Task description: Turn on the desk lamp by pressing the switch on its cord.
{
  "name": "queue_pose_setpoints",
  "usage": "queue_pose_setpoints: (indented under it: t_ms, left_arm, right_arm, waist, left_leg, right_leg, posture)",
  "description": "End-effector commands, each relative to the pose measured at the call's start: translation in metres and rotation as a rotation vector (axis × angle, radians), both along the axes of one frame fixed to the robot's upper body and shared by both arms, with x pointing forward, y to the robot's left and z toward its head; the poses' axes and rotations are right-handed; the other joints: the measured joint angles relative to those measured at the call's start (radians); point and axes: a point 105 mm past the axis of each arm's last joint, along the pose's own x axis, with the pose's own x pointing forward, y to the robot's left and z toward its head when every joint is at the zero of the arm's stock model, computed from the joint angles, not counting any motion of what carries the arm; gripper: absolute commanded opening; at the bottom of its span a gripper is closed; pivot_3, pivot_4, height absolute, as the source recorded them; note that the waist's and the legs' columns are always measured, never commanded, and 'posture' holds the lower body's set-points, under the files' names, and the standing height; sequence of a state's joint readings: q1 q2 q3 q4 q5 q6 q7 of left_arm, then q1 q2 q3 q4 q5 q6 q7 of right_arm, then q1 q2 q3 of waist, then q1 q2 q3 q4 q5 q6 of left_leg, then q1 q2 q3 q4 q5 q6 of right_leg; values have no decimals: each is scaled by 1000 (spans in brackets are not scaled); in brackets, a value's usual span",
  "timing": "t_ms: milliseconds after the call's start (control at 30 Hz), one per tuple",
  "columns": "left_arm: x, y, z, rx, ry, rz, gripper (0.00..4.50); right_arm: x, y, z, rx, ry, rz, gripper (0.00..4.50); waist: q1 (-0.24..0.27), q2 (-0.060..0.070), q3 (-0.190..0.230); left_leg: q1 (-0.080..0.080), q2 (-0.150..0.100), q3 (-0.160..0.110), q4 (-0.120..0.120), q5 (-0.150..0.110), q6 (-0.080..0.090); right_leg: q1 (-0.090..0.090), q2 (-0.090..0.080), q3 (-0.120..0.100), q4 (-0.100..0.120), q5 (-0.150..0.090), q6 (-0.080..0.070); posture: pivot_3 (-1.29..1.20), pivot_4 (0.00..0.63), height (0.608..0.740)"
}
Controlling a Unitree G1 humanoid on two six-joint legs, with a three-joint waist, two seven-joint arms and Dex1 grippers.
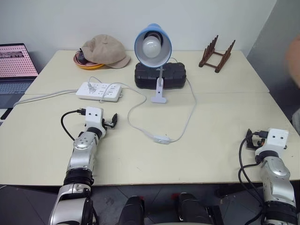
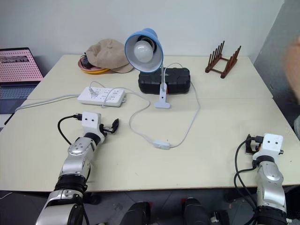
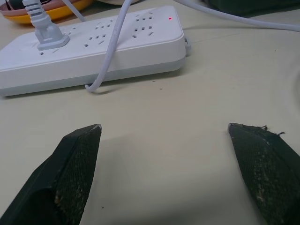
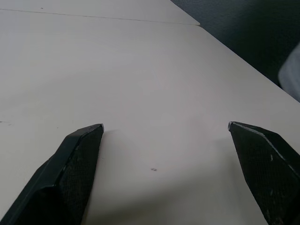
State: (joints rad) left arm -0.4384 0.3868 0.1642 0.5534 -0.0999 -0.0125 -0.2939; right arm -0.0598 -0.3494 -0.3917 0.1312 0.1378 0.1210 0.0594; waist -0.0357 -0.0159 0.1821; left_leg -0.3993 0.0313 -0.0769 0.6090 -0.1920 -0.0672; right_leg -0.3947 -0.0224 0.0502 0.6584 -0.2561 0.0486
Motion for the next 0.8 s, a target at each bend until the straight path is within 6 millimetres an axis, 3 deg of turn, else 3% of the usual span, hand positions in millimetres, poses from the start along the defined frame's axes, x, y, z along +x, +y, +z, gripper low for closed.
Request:
queue_pose_setpoints:
  t_ms: [33, 200, 333, 400, 433, 533, 667, 800]
  left_arm:
    - [-1, 6, 6, 24, -14, 1, 4500]
    - [-2, -2, 12, 7, -16, -73, 4500]
    - [-11, -32, 38, 11, -4, -393, 4500]
    - [-27, -53, 50, 63, 46, -629, 4500]
    - [-41, -64, 58, 95, 99, -786, 4500]
    - [-69, -78, 70, 155, 205, -1046, 4500]
    - [-92, -83, 82, 230, 320, -1243, 4500]
    - [-96, -83, 78, 322, 337, -1292, 4500]
  right_arm:
    - [0, -3, 15, -20, -53, -5, 4482]
    - [5, 8, 21, -24, -52, 82, 4482]
    - [13, 61, 35, 47, 4, 492, 4482]
    - [3, 91, 41, 62, 88, 754, 4482]
    - [-12, 110, 45, 55, 167, 940, 4482]
    - [-45, 136, 50, 63, 337, 1236, 4482]
    - [-60, 156, 59, 85, 436, 1403, 4482]
    - [-51, 175, 62, 71, 397, 1436, 4482]
  waist:
    - [0, 0, 0]
    - [0, 0, 0]
    - [-3, -1, 2]
    - [-6, -1, 4]
    - [-7, -1, 4]
    - [-5, -1, 5]
    - [-2, -3, 6]
    - [-4, -5, 7]
  left_leg:
    - [0, 0, 0, 0, 0, 0]
    - [0, 0, 0, 0, 0, 0]
    - [-1, 0, 0, 0, 0, 0]
    - [-2, 0, 0, -1, 0, 0]
    - [-2, 0, 0, -1, 0, 0]
    - [-3, 1, 0, -2, 0, 0]
    - [-3, 1, 0, -3, -1, 0]
    - [-9, 2, 0, -2, -1, 0]
  right_leg:
    - [0, 0, 0, 0, 0, 0]
    - [0, 0, 0, 0, 0, 0]
    - [-1, 0, 0, 0, 0, 0]
    - [-1, 0, 0, 0, 0, -1]
    - [-1, 0, 0, 0, 0, -1]
    - [-2, 0, -1, -2, -2, -1]
    - [-2, -1, -2, -3, -4, -2]
    - [-9, -1, -2, -4, -3, -2]
  posture:
    - [0, 150, 740]
    - [0, 150, 740]
    - [0, 150, 740]
    - [0, 150, 740]
    - [0, 150, 740]
    - [0, 150, 740]
    - [0, 150, 740]
    - [0, 150, 740]
